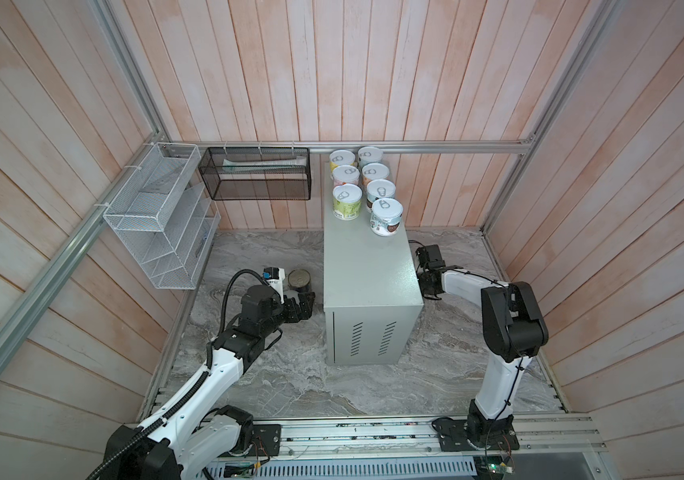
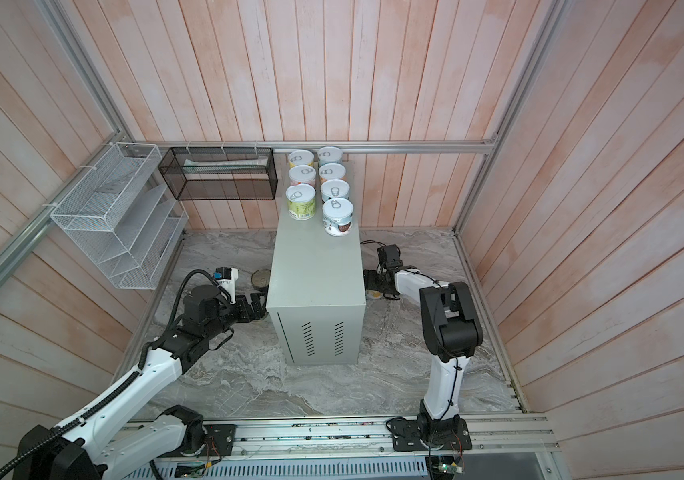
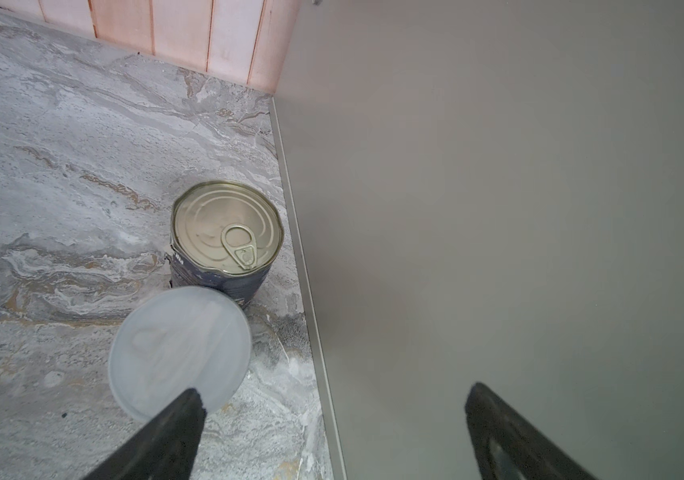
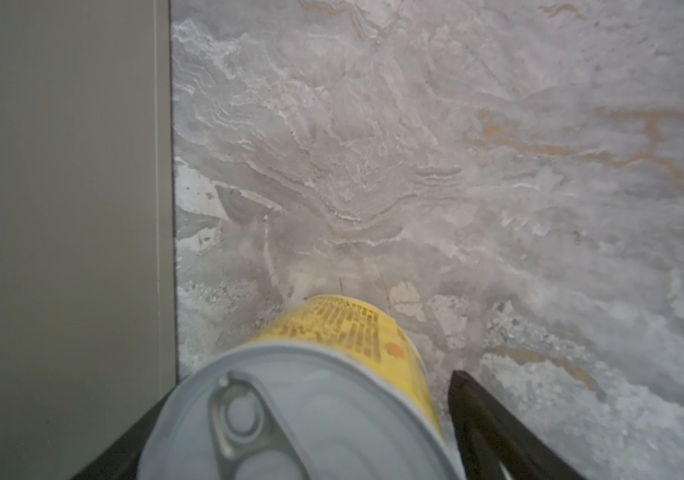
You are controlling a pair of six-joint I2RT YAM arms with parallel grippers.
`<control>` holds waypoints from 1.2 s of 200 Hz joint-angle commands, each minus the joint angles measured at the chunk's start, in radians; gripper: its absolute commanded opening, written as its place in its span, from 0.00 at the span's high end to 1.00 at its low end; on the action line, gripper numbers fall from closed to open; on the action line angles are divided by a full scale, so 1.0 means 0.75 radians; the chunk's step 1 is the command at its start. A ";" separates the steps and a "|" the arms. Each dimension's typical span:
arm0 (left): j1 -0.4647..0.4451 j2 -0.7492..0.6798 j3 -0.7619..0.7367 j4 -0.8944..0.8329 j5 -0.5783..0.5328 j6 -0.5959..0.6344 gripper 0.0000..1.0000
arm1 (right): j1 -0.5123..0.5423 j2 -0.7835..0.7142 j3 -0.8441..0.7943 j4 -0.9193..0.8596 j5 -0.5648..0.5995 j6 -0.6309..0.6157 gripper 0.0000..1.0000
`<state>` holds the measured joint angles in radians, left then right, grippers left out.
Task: Place and organize the canned foods onto the counter
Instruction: 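Close the right gripper around the yellow pineapple-print floor can, then lift the yellow can up beside the cabinet with the right gripper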
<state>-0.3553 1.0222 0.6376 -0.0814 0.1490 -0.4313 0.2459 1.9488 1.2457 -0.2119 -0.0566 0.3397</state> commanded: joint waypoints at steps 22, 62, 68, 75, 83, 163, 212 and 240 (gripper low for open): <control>0.004 -0.003 0.020 0.030 -0.005 -0.006 0.00 | 0.014 0.065 0.051 -0.047 0.094 -0.006 0.13; 0.003 0.000 0.010 0.039 -0.010 -0.017 0.00 | 0.028 0.073 0.061 -0.071 0.135 -0.023 0.37; 0.005 -0.001 0.010 0.038 -0.010 -0.018 0.00 | 0.028 0.071 0.063 -0.078 0.133 -0.025 0.49; 0.003 -0.003 0.011 0.039 -0.012 -0.018 0.00 | 0.028 0.066 0.060 -0.077 0.129 -0.029 0.60; 0.004 -0.005 0.007 0.040 -0.015 -0.021 0.00 | 0.027 0.062 0.061 -0.082 0.128 -0.031 0.78; 0.005 -0.021 -0.003 0.023 -0.017 -0.024 0.00 | 0.030 -0.218 0.029 -0.254 0.061 -0.086 1.00; 0.004 -0.023 0.007 0.001 -0.026 0.002 0.00 | 0.030 -0.584 0.045 -0.559 0.017 -0.139 1.00; 0.004 -0.015 0.017 -0.005 -0.029 0.018 0.00 | 0.030 -0.777 0.103 -0.748 0.083 -0.162 1.00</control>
<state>-0.3553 1.0191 0.6376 -0.0822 0.1440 -0.4377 0.2623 1.4567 1.2667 -0.6132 -0.0246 0.2508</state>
